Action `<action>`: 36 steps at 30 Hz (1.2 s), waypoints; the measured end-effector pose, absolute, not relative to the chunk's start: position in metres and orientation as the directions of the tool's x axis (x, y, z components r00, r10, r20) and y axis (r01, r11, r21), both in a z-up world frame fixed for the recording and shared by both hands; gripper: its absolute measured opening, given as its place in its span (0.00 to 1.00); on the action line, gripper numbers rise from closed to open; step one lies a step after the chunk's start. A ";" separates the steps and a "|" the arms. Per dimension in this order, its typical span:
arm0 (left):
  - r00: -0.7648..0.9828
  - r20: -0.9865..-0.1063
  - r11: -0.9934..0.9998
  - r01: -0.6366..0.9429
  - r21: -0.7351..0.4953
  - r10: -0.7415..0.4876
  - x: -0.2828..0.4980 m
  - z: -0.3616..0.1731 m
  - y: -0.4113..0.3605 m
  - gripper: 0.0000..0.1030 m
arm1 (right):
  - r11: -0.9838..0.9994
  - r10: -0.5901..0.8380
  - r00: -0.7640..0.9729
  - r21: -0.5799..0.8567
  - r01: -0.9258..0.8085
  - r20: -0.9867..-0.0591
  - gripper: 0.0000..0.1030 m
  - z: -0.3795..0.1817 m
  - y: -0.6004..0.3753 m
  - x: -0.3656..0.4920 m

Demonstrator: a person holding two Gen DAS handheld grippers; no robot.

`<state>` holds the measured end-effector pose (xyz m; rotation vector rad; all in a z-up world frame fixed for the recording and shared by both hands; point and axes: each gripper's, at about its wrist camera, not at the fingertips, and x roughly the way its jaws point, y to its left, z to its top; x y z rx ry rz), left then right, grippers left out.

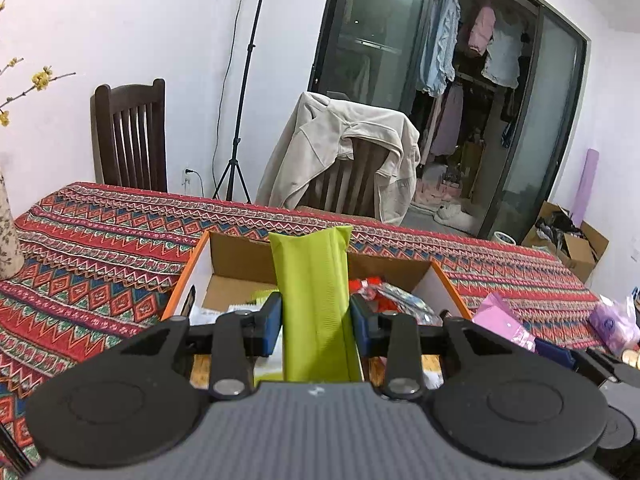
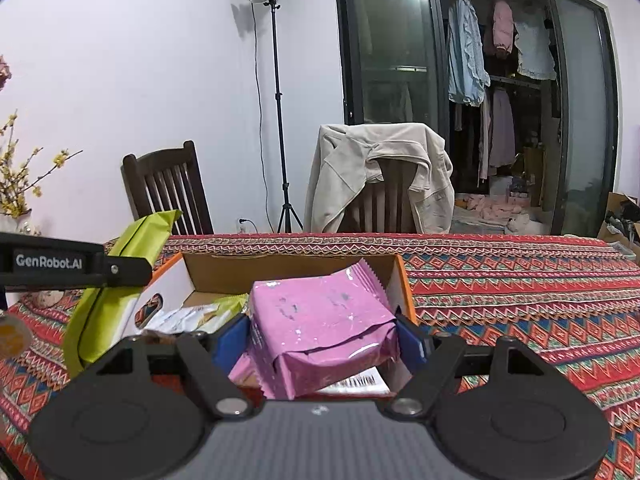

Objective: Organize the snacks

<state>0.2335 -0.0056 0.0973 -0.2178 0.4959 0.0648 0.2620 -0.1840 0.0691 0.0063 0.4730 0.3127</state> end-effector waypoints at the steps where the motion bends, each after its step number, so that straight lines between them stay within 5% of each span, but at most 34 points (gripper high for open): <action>1: 0.878 -0.479 0.973 -0.117 -0.197 0.009 0.238 0.096 -0.003 0.36 | 0.953 0.297 0.842 0.080 -0.293 -0.450 0.74 0.068 -0.181 0.268; 14: 0.904 -0.424 0.967 -0.150 -0.206 0.050 0.278 0.063 0.023 0.36 | 0.953 0.301 0.853 0.094 -0.289 -0.427 0.74 0.048 -0.157 0.310; 25: 0.881 -0.471 0.971 -0.156 -0.180 0.054 0.295 0.046 0.030 0.36 | 0.949 0.313 0.845 0.098 -0.301 -0.433 0.76 0.031 -0.156 0.322; 28: 0.887 -0.460 0.972 -0.143 -0.186 0.042 0.292 0.048 0.029 0.61 | 0.946 0.321 0.838 0.111 -0.304 -0.441 0.87 0.031 -0.157 0.324; 30: 0.898 -0.435 0.970 -0.160 -0.186 0.065 0.286 0.053 0.028 0.97 | 0.948 0.317 0.842 0.116 -0.297 -0.436 0.91 0.033 -0.160 0.323; 32: 0.913 -0.401 0.970 -0.158 -0.186 0.072 0.277 0.062 0.027 1.00 | 0.949 0.314 0.844 0.118 -0.293 -0.435 1.00 0.039 -0.164 0.319; 36: 0.933 -0.357 0.977 -0.117 -0.178 0.046 0.244 0.084 0.029 1.00 | 0.949 0.314 0.851 0.130 -0.286 -0.420 1.00 0.055 -0.178 0.294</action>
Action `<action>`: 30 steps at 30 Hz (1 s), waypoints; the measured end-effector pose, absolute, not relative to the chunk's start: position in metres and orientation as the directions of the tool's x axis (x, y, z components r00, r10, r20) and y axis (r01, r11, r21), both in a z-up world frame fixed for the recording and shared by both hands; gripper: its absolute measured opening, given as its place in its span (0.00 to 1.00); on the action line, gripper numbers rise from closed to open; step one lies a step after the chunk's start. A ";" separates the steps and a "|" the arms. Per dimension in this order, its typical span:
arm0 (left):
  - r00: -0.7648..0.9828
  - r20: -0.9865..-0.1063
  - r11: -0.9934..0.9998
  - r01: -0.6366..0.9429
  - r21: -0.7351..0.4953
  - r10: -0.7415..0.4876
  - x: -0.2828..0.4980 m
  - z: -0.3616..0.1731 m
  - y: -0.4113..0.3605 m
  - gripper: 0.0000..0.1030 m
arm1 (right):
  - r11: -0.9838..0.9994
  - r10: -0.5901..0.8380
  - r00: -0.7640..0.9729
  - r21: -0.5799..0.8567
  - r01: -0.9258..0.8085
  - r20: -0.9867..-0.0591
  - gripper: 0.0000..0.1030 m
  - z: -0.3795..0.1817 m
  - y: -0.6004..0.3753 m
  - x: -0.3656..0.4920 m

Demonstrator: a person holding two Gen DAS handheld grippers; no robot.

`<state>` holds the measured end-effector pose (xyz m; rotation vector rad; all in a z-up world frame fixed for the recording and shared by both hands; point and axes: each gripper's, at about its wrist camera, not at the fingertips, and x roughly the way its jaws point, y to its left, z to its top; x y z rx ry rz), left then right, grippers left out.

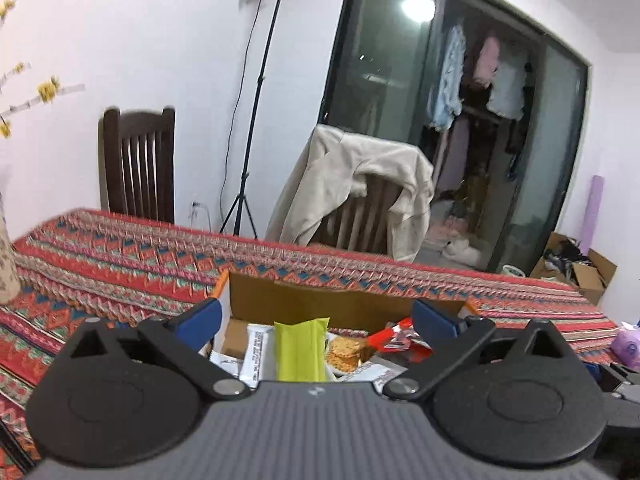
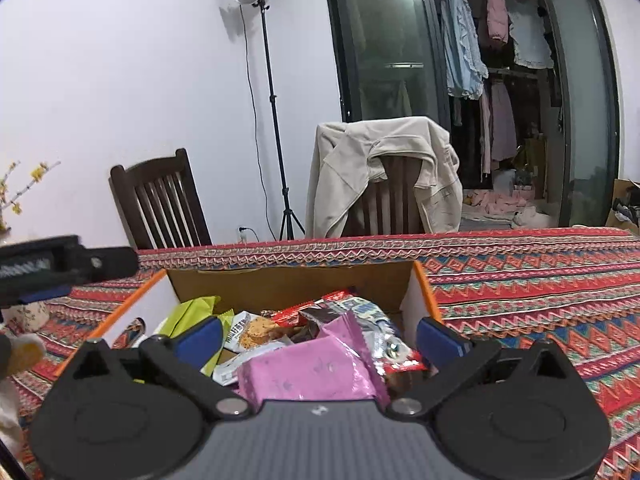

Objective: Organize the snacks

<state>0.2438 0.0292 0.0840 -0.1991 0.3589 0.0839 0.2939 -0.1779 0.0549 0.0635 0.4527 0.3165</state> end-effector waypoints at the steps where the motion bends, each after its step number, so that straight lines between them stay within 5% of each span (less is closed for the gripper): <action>1: 0.937 -0.347 0.980 -0.113 -0.166 0.050 0.235 0.087 0.029 1.00 | 0.948 0.319 0.854 0.132 -0.291 -0.410 1.00 0.059 -0.183 0.284; 7: 0.947 -0.316 0.991 -0.086 -0.099 0.051 0.157 0.084 0.033 1.00 | 0.941 0.336 0.852 0.110 -0.319 -0.402 1.00 0.060 -0.213 0.209; 15: 0.902 -0.427 0.990 -0.108 -0.095 0.058 0.079 0.038 0.045 1.00 | 0.946 0.317 0.818 0.102 -0.307 -0.480 1.00 0.024 -0.237 0.140; 30: 0.892 -0.446 0.986 -0.132 -0.100 0.074 0.046 0.027 0.050 1.00 | 0.939 0.339 0.796 0.128 -0.319 -0.502 1.00 0.012 -0.236 0.114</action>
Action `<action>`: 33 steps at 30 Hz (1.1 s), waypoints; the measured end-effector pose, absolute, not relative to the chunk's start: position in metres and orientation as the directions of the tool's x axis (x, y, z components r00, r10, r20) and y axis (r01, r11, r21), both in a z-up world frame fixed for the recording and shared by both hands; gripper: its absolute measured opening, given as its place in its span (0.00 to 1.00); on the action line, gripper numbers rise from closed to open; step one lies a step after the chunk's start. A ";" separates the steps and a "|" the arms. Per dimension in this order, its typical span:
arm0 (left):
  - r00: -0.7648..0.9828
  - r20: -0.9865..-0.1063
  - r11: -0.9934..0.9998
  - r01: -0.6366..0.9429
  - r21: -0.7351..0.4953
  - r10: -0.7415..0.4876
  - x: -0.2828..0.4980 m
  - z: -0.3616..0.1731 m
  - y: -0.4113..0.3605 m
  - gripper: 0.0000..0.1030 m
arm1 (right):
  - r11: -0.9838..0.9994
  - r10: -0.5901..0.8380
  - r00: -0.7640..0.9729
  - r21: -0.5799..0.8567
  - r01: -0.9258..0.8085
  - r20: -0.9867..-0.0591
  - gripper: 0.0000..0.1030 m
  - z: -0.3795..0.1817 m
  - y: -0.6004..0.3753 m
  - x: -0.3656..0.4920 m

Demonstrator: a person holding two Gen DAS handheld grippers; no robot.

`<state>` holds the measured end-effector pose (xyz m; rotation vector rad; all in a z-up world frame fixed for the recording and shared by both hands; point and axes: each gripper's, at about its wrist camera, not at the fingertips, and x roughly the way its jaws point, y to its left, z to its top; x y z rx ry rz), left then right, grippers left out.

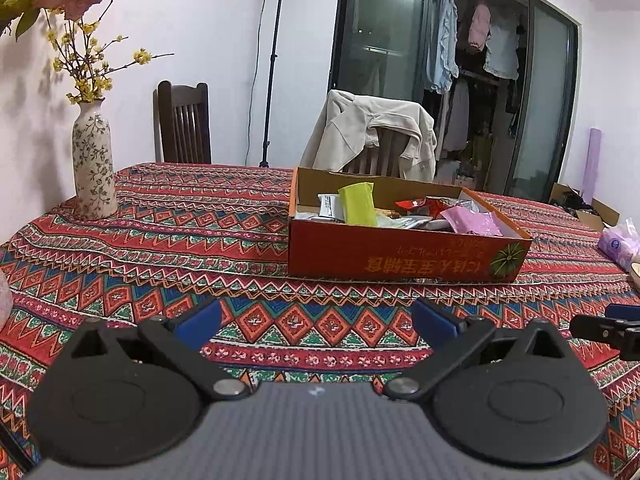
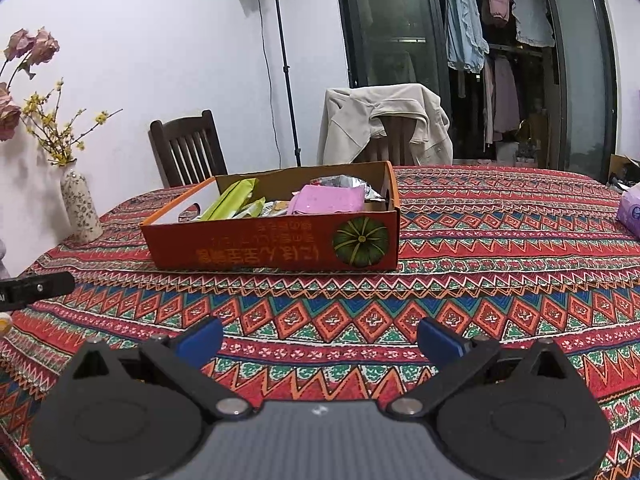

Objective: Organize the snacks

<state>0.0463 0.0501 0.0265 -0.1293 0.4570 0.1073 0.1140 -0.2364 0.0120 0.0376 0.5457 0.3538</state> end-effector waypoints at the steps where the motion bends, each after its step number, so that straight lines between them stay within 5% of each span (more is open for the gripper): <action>1: 0.892 -0.445 0.986 -0.135 -0.101 0.076 0.046 0.026 0.050 1.00 | 0.939 0.339 0.796 0.128 -0.319 -0.502 1.00 0.012 -0.236 0.114; 33: 0.895 -0.441 0.985 -0.132 -0.113 0.069 0.040 0.023 0.052 1.00 | 0.940 0.336 0.796 0.125 -0.318 -0.503 1.00 0.013 -0.235 0.112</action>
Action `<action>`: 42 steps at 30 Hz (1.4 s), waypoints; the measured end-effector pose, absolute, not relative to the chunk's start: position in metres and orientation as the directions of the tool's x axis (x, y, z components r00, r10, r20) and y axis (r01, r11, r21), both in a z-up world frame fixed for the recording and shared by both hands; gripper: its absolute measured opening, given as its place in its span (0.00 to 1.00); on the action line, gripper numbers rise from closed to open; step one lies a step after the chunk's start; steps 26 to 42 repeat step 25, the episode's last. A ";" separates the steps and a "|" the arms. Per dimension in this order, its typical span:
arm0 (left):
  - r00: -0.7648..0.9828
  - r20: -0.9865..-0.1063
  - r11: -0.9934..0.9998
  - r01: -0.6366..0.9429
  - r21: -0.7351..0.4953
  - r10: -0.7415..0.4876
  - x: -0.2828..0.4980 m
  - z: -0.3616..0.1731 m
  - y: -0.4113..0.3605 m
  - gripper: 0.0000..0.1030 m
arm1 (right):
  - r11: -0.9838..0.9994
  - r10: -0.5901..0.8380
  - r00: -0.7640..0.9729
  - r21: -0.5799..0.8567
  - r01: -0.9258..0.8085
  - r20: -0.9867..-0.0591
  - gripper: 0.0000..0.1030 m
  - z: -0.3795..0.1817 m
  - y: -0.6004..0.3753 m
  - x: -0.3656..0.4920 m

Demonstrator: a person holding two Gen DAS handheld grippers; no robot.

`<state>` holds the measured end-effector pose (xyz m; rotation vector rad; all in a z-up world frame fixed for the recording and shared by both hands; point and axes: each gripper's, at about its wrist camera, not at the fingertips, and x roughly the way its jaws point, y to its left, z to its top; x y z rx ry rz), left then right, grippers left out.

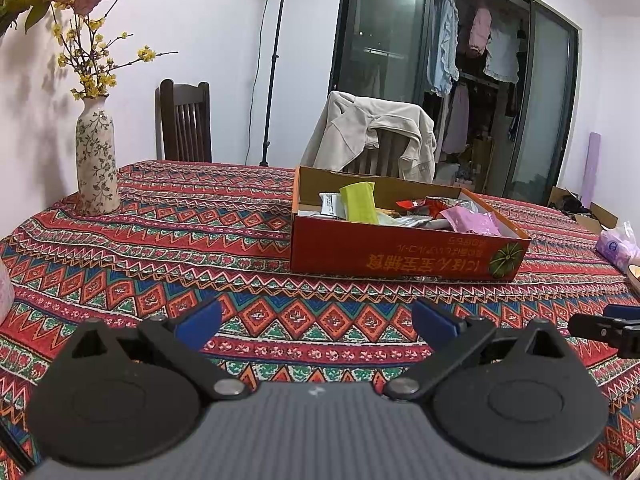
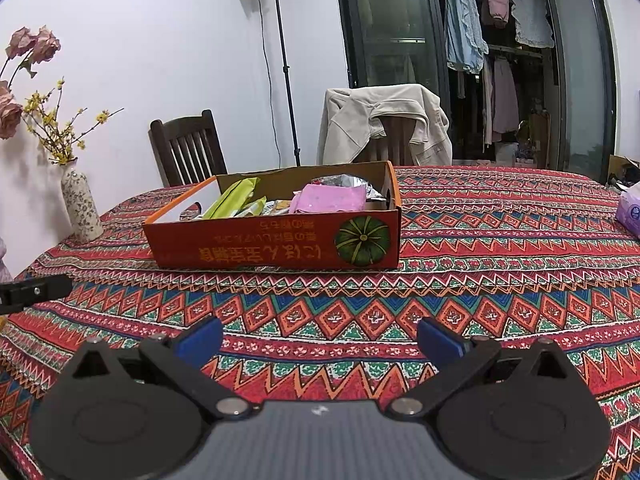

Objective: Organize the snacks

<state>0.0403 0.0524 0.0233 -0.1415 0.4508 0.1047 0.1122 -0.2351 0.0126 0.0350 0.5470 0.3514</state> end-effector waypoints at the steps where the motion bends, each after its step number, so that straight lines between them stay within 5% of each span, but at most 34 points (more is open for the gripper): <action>1: 0.895 -0.440 0.985 -0.132 -0.113 0.069 0.040 0.023 0.052 1.00 | 0.940 0.336 0.796 0.125 -0.318 -0.504 1.00 0.013 -0.235 0.112; 42: 0.890 -0.448 0.981 -0.151 -0.120 0.082 0.042 0.024 0.056 1.00 | 0.941 0.332 0.791 0.126 -0.313 -0.513 1.00 0.008 -0.236 0.113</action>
